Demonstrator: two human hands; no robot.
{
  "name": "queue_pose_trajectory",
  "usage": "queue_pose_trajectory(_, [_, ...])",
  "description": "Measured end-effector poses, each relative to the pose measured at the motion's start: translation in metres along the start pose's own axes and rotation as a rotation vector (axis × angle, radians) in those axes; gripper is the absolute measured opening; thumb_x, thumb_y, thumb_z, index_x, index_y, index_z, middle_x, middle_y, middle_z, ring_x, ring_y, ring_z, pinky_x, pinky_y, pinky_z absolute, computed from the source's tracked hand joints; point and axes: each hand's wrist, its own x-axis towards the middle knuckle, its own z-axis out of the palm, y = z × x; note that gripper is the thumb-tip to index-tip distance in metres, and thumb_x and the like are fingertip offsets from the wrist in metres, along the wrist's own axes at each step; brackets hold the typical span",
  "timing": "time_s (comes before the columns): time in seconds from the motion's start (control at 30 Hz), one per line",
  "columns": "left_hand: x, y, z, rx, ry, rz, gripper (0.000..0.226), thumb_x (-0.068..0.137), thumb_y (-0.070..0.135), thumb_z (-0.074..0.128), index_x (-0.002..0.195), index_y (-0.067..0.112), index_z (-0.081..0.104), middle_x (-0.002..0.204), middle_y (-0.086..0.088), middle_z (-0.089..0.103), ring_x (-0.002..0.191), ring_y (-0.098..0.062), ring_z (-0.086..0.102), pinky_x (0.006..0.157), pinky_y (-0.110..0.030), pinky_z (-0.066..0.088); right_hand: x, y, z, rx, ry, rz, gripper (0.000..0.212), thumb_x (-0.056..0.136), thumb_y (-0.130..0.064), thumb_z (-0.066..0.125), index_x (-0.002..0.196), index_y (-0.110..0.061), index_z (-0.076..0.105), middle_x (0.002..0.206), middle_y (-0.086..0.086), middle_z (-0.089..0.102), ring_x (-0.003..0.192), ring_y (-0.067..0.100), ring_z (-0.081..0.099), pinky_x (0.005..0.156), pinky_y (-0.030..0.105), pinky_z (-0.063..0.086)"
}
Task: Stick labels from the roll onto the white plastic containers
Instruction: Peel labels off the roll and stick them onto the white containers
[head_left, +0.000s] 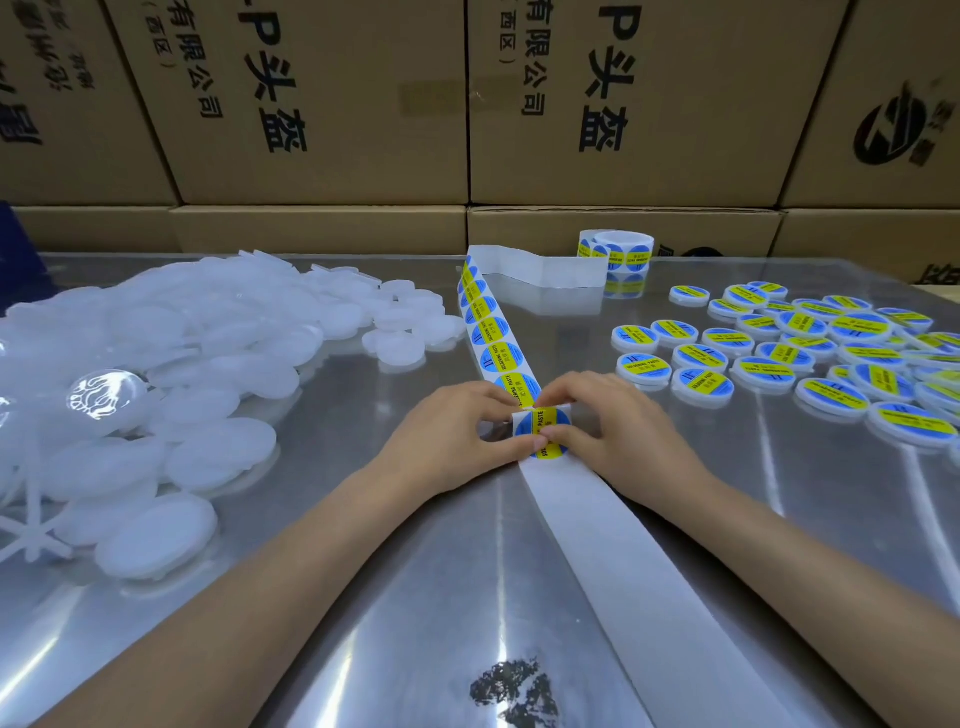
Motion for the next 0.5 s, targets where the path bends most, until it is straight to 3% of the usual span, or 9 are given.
queue_pose_trajectory(0.1, [0.0003, 0.0007, 0.0002, 0.021, -0.032, 0.007, 0.038, 0.083, 0.058, 0.055, 0.110, 0.035, 0.070, 0.122, 0.019, 0.059, 0.112, -0.001, 0.052, 0.089, -0.032, 0.046, -0.0001, -0.0002, 0.0000, -0.018, 0.022, -0.003, 0.015, 0.083, -0.023, 0.069, 0.096, -0.026, 0.063, 0.091, -0.017, 0.057, 0.093, 0.012, 0.052, 0.079, 0.033, 0.044])
queue_pose_trajectory(0.33, [-0.0018, 0.0044, -0.0031, 0.034, -0.080, -0.002, 0.062, 0.069, 0.081, 0.040, 0.119, 0.049, 0.058, 0.127, 0.022, 0.055, 0.115, 0.000, 0.047, 0.089, -0.032, 0.046, -0.0013, -0.0011, -0.0016, -0.046, 0.020, 0.011, 0.019, 0.084, -0.024, 0.067, 0.101, -0.030, 0.065, 0.101, -0.012, 0.067, 0.097, 0.010, 0.055, 0.077, 0.029, 0.042])
queue_pose_trajectory(0.5, [-0.0024, 0.0044, -0.0045, 0.034, -0.119, 0.002, 0.058, 0.074, 0.075, 0.051, 0.126, 0.050, 0.052, 0.135, 0.020, 0.050, 0.122, -0.005, 0.044, 0.098, -0.031, 0.041, -0.0009, -0.0010, -0.0024, -0.078, 0.001, 0.037, 0.020, 0.083, -0.027, 0.067, 0.102, -0.032, 0.066, 0.101, -0.010, 0.068, 0.099, 0.012, 0.057, 0.077, 0.031, 0.044])
